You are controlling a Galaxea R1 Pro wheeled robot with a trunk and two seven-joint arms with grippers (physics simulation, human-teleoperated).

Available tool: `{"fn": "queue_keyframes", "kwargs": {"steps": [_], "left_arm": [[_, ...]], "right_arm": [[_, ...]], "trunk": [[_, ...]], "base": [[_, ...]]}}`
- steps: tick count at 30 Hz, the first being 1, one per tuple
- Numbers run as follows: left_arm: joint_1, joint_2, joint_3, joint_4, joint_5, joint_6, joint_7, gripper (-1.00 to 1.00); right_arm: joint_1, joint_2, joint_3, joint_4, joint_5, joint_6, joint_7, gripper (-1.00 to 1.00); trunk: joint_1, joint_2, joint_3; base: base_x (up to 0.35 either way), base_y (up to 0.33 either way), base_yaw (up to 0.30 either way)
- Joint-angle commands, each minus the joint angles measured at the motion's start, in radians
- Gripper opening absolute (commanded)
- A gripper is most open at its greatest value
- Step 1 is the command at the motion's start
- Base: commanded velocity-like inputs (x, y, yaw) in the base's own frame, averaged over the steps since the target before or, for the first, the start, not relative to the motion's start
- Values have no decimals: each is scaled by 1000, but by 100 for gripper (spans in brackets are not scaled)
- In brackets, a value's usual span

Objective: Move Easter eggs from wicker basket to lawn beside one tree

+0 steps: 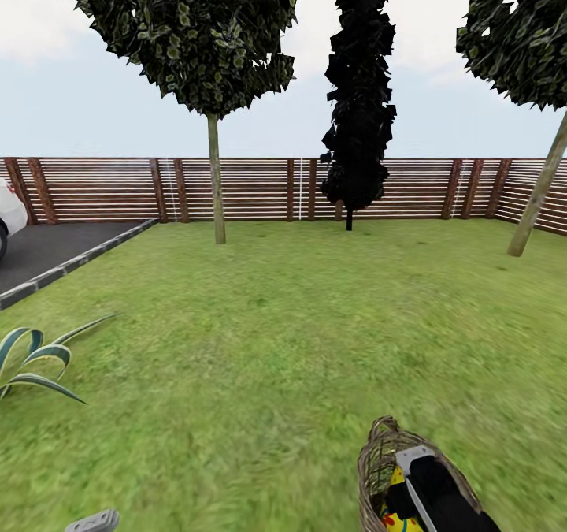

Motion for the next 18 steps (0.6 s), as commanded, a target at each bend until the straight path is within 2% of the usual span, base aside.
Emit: {"fn": "queue_keyframes", "kwargs": {"steps": [1, 7, 15, 18], "left_arm": [[0, 0, 1, -2, 3, 4, 0, 100], [0, -1, 1, -1, 4, 4, -2, 100], [0, -1, 0, 6, 4, 3, -3, 100], [0, -1, 0, 7, 4, 3, -2, 100]], "right_arm": [[-1, -1, 11, 0, 6, 5, 1, 100], [-1, -2, 23, 0, 6, 6, -1, 100], [-1, -2, 24, 0, 9, 5, -4, 100], [-1, -4, 25, 0, 13, 3, -2, 100]], "trunk": [[0, -1, -1], [0, -1, -1], [0, -1, -1], [0, -1, -1]], "base": [[1, 0, 0], [27, 0, 0], [283, 0, 0], [124, 0, 0]]}}
